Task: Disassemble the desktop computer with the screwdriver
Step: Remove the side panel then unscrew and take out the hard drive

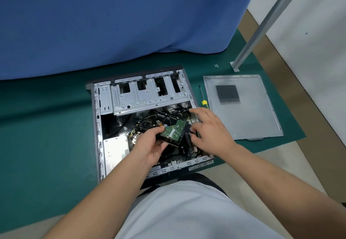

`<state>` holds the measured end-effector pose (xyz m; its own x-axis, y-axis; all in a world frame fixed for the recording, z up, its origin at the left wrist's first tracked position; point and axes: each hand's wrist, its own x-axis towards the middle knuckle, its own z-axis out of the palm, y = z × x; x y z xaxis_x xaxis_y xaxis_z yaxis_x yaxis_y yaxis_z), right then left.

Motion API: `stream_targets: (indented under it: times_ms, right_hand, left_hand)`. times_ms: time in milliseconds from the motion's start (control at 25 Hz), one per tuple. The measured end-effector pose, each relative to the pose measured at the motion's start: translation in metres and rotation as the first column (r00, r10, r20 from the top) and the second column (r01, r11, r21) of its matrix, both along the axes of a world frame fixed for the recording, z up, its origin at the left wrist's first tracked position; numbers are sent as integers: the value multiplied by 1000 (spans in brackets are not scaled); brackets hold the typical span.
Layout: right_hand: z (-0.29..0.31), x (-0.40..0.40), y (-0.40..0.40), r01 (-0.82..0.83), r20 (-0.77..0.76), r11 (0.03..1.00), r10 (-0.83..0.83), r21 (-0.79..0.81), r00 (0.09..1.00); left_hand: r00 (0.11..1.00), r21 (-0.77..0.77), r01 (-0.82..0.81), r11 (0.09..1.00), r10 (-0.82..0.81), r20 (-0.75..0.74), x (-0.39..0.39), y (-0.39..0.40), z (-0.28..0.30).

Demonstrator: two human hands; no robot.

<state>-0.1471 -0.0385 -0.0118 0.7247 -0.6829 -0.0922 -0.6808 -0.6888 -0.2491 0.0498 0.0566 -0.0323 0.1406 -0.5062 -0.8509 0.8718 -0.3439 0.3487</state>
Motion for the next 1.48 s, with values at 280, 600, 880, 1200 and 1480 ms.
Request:
stream_targets:
  times_ms: [280, 600, 880, 1200, 1480]
  right_hand:
    - [19, 43, -8, 8, 44, 951, -23, 308, 999]
    - [33, 68, -14, 142, 166, 623, -410, 770, 897]
    - [25, 77, -8, 43, 222, 348, -685, 937, 694]
    - [18, 68, -23, 73, 192, 297, -766, 952, 614]
    - [9, 82, -22, 118, 204, 312, -819, 943, 536]
  left_hand:
    - [971, -73, -230, 970, 234, 50, 10, 36, 25]
    - [902, -239, -152, 959, 233, 362, 41, 30, 42]
    - [918, -375, 40, 926, 114, 379, 37, -14, 50]
    - [945, -351, 122, 928, -1, 328, 37, -36, 43]
    - [925, -321, 104, 941, 28, 380, 33, -48, 39]
